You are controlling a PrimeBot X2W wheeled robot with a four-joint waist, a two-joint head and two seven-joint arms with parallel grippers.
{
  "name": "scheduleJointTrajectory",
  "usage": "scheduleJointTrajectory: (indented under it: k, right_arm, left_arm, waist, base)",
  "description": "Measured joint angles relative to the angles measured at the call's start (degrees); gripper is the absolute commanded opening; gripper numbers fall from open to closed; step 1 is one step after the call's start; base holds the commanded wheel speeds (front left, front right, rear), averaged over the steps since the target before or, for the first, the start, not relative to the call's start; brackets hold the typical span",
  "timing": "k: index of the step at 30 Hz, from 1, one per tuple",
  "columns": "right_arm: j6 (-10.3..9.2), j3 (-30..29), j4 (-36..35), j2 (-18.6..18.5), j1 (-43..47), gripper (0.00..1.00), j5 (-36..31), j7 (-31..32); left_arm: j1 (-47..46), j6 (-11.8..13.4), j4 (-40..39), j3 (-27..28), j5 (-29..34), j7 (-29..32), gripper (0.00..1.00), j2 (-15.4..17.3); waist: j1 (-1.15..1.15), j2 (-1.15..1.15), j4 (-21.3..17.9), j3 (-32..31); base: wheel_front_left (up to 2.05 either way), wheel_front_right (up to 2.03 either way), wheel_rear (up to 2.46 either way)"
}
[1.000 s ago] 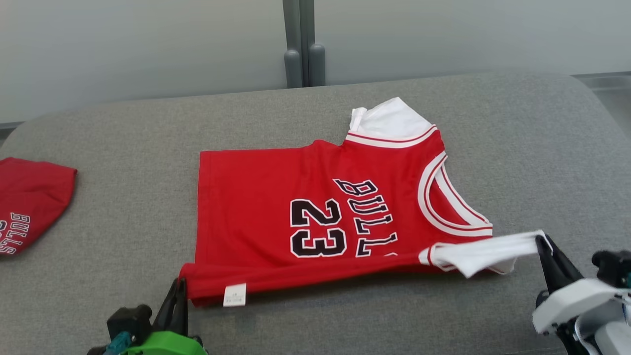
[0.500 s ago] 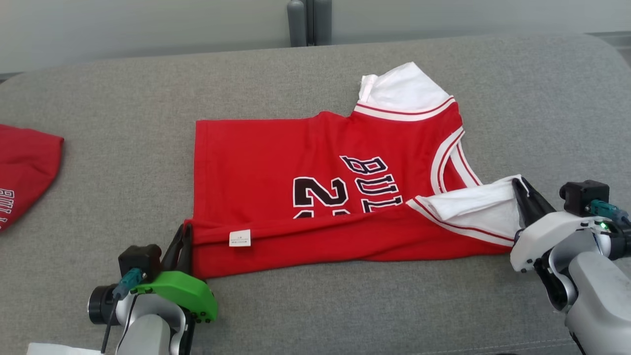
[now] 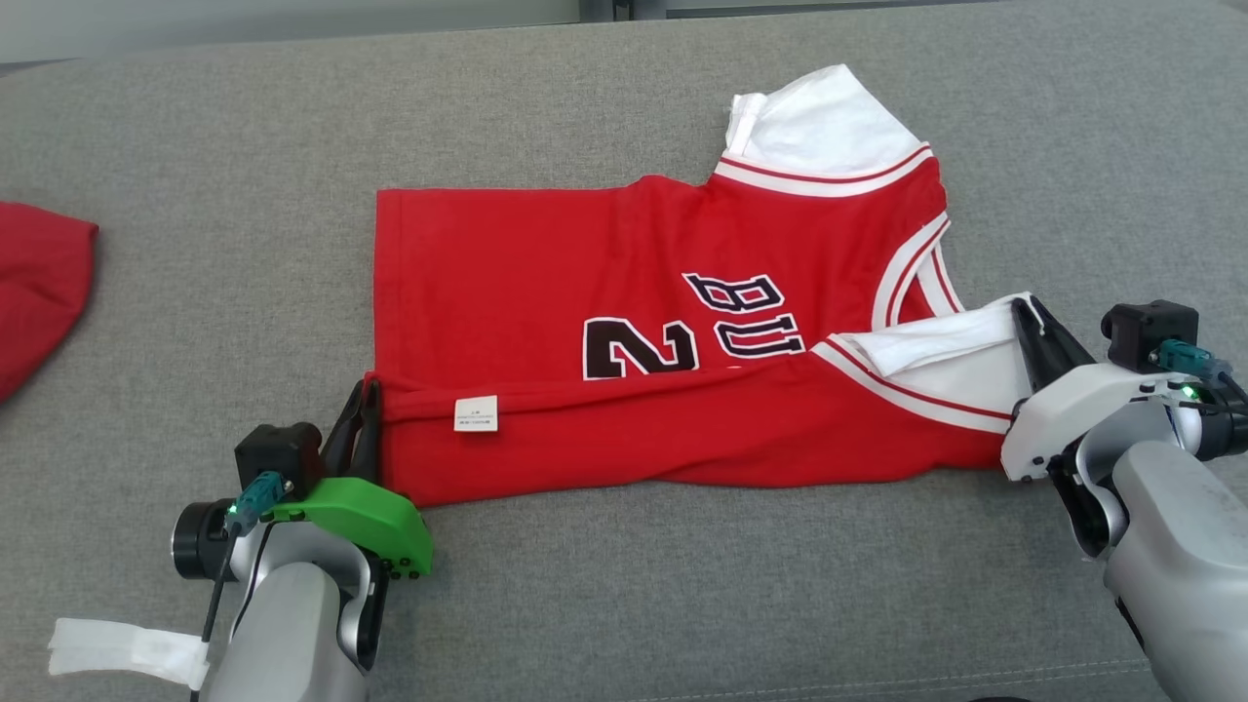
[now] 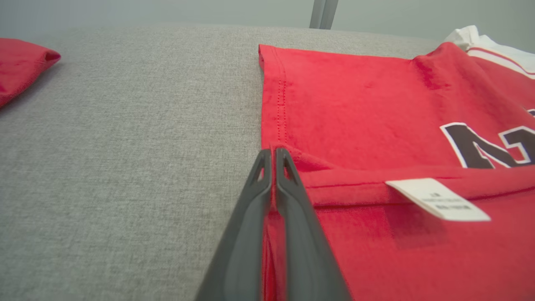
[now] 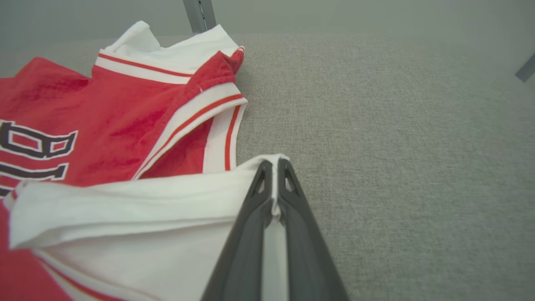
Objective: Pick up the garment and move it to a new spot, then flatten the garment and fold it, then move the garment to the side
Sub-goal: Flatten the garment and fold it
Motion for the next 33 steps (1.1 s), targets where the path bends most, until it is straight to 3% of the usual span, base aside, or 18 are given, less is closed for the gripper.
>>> scheduleJointTrajectory:
  k: [1, 2, 5, 8, 13, 20, 33]
  right_arm:
    - [0.00, -0.13, 0.36, 0.31, -0.29, 0.44, 0.29, -0.10]
    - [0.00, -0.25, 0.60, 0.46, -0.65, 1.00, 0.45, -0.36]
    - [0.00, -1.14, 0.42, 0.71, -1.06, 1.00, 0.89, -0.58]
    - [0.00, -5.64, -4.54, 0.31, -0.06, 1.00, 0.13, -0.76]
    - [-0.02, -13.51, -12.94, 1.33, 9.53, 1.00, -1.75, -0.81]
    - [-0.03, -9.70, -13.49, 3.33, 18.64, 1.00, -0.34, -0.81]
    - [-0.02, -5.09, -6.16, 3.56, 15.97, 1.00, 4.61, -1.00]
  left_arm:
    - [-0.10, 0.10, -0.16, 0.11, -0.01, -0.01, 0.28, -0.01]
    - [-0.20, 0.13, -0.26, 0.18, -0.12, -0.01, 1.00, 0.01]
    - [-0.22, 0.73, -1.70, 0.40, -0.34, -0.01, 1.00, 0.01]
    - [0.68, 1.67, -4.86, 0.93, -0.35, -0.01, 1.00, -0.04]
    - [6.00, 2.76, -10.02, 2.23, -1.49, -0.01, 1.00, 0.04]
    - [11.56, 3.34, -12.11, 1.94, -3.02, 0.00, 1.00, 0.04]
    - [11.90, 3.54, -12.38, -0.79, -3.61, -0.01, 1.00, 0.02]
  waist:
    - [0.00, 0.00, 0.00, 0.17]
    - [0.00, 0.00, 0.00, 0.30]
    - [0.00, 0.00, -0.02, 0.17]
    - [0.00, 0.00, -0.09, -0.36]
    - [0.00, 0.00, -0.22, -1.61]
    - [0.00, 0.00, -0.86, -2.91]
    - [0.00, 0.00, 0.18, -2.42]
  base:
    - [0.00, 0.00, 0.00]
    - [0.00, 0.00, 0.00]
    - [0.00, 0.00, 0.00]
    - [0.00, 0.00, 0.00]
    - [0.00, 0.00, 0.00]
    - [0.00, 0.00, 0.00]
    - [0.00, 0.00, 0.00]
